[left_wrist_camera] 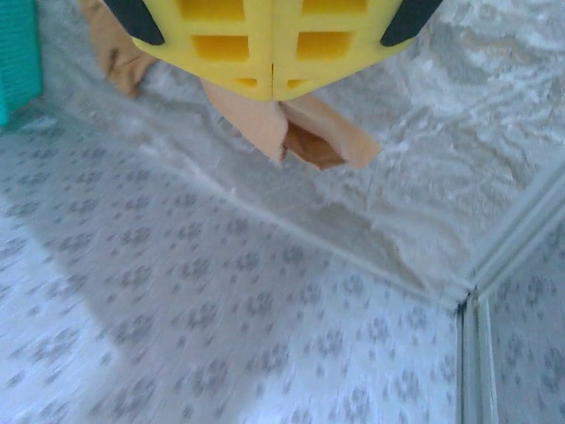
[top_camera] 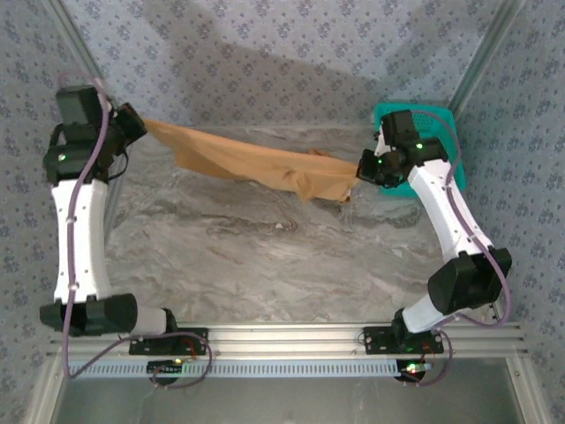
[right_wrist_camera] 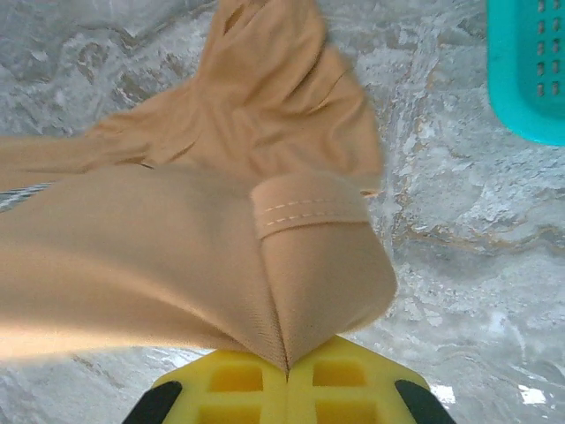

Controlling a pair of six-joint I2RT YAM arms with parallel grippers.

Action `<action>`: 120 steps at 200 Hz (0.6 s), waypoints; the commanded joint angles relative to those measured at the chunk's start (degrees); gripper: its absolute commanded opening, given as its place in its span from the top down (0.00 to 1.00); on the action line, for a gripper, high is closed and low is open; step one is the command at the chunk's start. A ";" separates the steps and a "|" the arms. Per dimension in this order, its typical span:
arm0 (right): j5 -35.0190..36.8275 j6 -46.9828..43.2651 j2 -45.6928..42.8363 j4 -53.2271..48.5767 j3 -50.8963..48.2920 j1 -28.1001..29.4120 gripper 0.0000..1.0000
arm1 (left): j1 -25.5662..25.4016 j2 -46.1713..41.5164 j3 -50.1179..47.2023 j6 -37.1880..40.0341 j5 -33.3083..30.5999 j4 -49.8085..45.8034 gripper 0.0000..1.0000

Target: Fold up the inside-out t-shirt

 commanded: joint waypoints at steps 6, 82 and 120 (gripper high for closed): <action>-0.20 -1.95 -1.13 -7.63 0.92 -0.81 1.00 | 0.76 0.18 -3.48 0.11 2.16 -3.96 1.00; -3.50 -1.39 -7.24 -7.58 -0.91 0.45 0.97 | 0.78 -4.60 -16.04 2.13 3.79 -1.57 1.00; -5.39 -0.17 4.49 1.47 -3.15 0.63 0.98 | -1.88 -0.90 -27.49 1.22 5.94 3.74 1.00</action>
